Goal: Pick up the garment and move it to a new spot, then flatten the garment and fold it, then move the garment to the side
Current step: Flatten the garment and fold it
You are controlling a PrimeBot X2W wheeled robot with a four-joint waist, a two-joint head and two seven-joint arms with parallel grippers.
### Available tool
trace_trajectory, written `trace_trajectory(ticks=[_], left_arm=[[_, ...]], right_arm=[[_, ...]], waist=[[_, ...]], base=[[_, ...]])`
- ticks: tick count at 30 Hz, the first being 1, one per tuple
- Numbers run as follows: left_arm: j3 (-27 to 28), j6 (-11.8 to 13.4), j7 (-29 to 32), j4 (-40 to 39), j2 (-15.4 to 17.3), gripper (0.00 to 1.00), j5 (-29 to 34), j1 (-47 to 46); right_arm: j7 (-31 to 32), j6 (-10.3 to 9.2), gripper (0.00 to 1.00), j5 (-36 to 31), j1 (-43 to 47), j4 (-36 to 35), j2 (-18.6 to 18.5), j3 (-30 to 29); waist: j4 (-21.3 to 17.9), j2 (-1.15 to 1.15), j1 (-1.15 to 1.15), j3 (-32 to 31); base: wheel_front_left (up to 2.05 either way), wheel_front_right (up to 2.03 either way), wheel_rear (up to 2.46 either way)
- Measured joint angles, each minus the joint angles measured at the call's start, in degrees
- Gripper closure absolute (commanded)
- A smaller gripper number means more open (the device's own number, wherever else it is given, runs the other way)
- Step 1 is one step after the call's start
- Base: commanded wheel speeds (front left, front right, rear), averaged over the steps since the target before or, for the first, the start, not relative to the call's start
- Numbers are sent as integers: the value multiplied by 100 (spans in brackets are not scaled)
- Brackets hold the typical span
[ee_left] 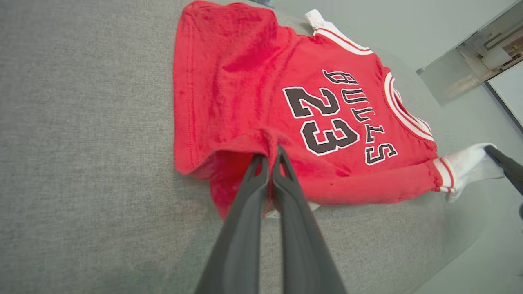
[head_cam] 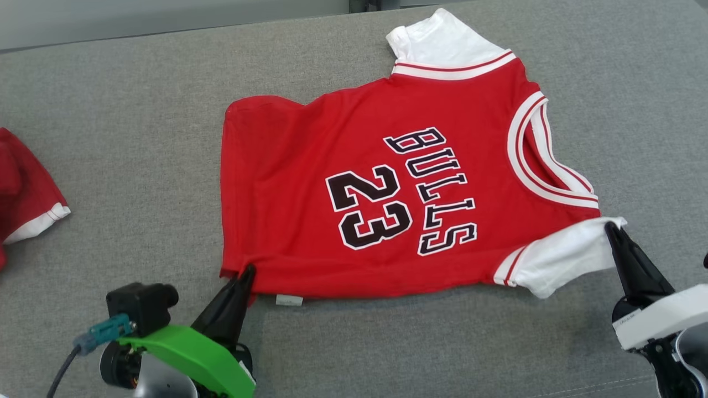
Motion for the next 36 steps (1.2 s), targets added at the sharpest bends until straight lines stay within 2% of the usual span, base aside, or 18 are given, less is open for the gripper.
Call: trace_trajectory(ticks=[7, 14, 21, 22, 23, 25, 31, 36], left_arm=[[125, -37, 344, 87, -19, 100, -148, -671], [96, -105, 691, 737, -111, 100, -201, -1421], [-84, -260, 866, 1497, -209, 100, -81, -1993], [-87, -264, 867, 1586, -215, 100, -70, -2040], [-80, -266, 859, 1646, -226, 65, -70, -2065], [-102, -326, 847, 1697, -241, 0, -81, -2069], [133, -261, 568, 1435, -45, 0, -100, -1711], [291, -29, 532, 730, 197, 0, -304, -967]], right_arm=[[444, 0, 100, -324, -937, 131, 2, -18], [688, 0, 100, -666, -1773, 695, -57, 91], [613, 0, 100, -894, -2368, 1311, -43, 380], [550, 0, 72, -900, -2430, 1372, -34, 441], [483, 0, 0, -903, -2465, 1401, -38, 509], [397, 0, 0, -894, -2505, 1480, -54, 559], [81, 0, 0, -929, -2223, 1260, -480, 700], [416, 0, 0, -1073, -1485, 812, -1029, 671]], waist=[[43, 0, 0, 225], [167, 0, 0, 466], [239, 0, 1, 685], [240, 0, 0, 707], [237, 0, 1, 722], [217, 0, 1, 731], [139, 0, 1, 637], [52, 0, 1, 454]], base=[[0, 0, 0], [0, 0, 0], [0, 0, 0], [0, 0, 0], [0, 0, 0], [0, 0, 0], [0, 0, 0], [0, 0, 0]])
